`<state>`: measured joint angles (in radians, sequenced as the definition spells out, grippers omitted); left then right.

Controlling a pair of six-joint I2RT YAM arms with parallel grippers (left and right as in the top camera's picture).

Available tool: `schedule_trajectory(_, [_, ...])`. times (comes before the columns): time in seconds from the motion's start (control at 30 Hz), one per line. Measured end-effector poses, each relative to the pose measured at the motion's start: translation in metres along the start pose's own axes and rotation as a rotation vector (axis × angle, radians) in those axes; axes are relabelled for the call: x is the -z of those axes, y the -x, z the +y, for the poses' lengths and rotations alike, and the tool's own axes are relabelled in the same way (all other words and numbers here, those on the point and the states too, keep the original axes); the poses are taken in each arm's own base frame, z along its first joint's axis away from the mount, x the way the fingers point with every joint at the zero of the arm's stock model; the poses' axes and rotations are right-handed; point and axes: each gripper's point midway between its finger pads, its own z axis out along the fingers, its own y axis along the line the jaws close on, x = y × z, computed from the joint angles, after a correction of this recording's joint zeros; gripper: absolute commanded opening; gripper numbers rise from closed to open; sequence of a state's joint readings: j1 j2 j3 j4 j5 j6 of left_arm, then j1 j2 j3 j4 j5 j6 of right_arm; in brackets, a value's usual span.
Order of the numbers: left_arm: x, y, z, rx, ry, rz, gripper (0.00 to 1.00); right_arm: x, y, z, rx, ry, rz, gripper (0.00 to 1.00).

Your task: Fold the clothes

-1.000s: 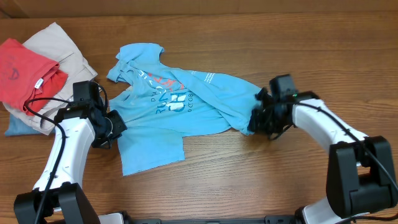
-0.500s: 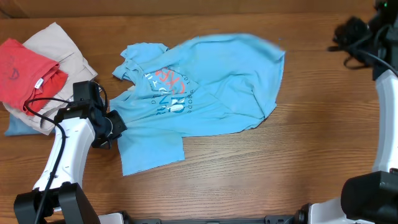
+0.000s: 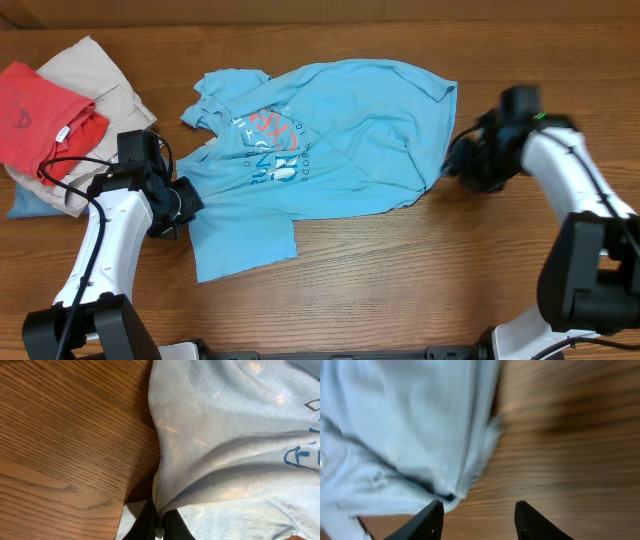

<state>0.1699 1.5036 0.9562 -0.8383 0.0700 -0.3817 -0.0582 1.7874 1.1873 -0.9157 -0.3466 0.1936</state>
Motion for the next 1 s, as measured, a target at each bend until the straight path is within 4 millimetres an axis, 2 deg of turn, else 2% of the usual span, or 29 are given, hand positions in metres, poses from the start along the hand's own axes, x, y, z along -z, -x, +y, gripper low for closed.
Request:
schedule_trajectory(0.1, [0.0, 0.0, 0.0, 0.0, 0.0, -0.001, 0.04, -0.028, -0.024, 0.016, 0.068, 0.055, 0.046, 0.5])
schedule_trajectory(0.23, [0.0, 0.0, 0.0, 0.0, 0.0, 0.0, 0.04, -0.049, -0.038, 0.033, 0.142, 0.092, 0.047, 0.49])
schedule_trajectory(0.3, [0.0, 0.0, 0.0, 0.0, 0.0, 0.0, 0.04, -0.056, -0.038, 0.041, 0.17, 0.109, 0.024, 0.37])
schedule_trajectory(0.37, [0.0, 0.0, 0.0, 0.0, 0.0, -0.001, 0.04, -0.059, -0.037, 0.045, 0.182, 0.117, 0.009, 0.1])
schedule_trajectory(0.4, [0.0, 0.0, 0.0, 0.0, 0.0, -0.001, 0.04, -0.06, -0.037, 0.047, 0.182, 0.12, 0.004, 0.04])
schedule_trajectory(0.5, [0.0, 0.0, 0.0, 0.0, 0.0, 0.0, 0.04, -0.061, -0.038, 0.048, 0.167, 0.123, 0.007, 0.04])
schedule_trajectory(0.6, [0.0, 0.0, 0.0, -0.001, 0.0, 0.0, 0.04, -0.056, -0.057, 0.029, 0.095, 0.046, 0.1, 0.04])
schedule_trajectory(0.7, [0.0, 0.0, 0.0, -0.008, -0.002, 0.001, 0.04, -0.032, -0.065, 0.0, 0.0, -0.101, 0.171, 0.05])
schedule_trajectory(0.77, [0.0, -0.001, -0.002, -0.015, -0.01, 0.004, 0.04, -0.002, -0.051, -0.012, -0.04, -0.185, 0.149, 0.05])
schedule_trajectory(0.8, [0.0, -0.002, -0.005, -0.02, -0.023, 0.008, 0.04, 0.016, -0.038, -0.013, -0.045, -0.213, 0.114, 0.06])
schedule_trajectory(0.9, [0.0, -0.005, -0.016, -0.039, -0.064, 0.021, 0.04, 0.079, 0.011, 0.007, -0.024, -0.23, -0.064, 0.13])
schedule_trajectory(1.0, [0.0, -0.005, -0.017, -0.04, -0.068, 0.019, 0.04, 0.135, 0.039, 0.032, 0.03, -0.238, -0.233, 0.17])
